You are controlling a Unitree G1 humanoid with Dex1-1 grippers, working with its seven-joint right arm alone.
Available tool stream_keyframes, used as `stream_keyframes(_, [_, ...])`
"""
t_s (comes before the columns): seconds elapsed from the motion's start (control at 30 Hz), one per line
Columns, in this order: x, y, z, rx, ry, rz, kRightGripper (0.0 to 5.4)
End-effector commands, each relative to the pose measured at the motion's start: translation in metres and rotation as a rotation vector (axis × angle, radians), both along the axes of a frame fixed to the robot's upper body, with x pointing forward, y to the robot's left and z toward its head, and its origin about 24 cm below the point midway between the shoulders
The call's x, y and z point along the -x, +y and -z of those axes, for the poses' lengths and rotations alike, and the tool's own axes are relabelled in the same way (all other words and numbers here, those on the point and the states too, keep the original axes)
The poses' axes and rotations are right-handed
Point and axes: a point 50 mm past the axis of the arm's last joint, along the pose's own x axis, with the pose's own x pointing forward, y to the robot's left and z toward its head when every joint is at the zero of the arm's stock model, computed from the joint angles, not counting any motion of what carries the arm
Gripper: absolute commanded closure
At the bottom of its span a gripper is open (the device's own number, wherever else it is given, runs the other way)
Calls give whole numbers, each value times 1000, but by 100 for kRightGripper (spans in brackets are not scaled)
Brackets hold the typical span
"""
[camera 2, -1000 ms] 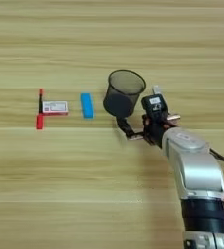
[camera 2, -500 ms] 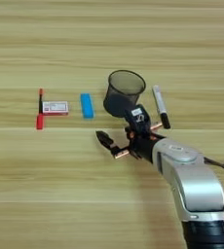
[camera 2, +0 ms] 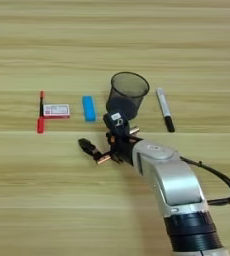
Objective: Move the objects on the table
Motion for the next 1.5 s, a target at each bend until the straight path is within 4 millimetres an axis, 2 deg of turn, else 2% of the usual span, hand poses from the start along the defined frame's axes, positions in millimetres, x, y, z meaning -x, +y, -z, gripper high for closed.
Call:
stream_keyframes(0.03, [-24, 1, -27, 20, -153, 14, 3])
stream_keyframes(0.63, [-39, 11, -7, 50, -130, 50, 3])
stream_keyframes(0.73, [-42, 16, 6, 48, -99, 64, 3])
stream_keyframes(0.83, [-45, 16, 11, 51, -94, 80, 3])
stream_keyframes(1.5, [-51, 16, 17, 65, -81, 122, 3])
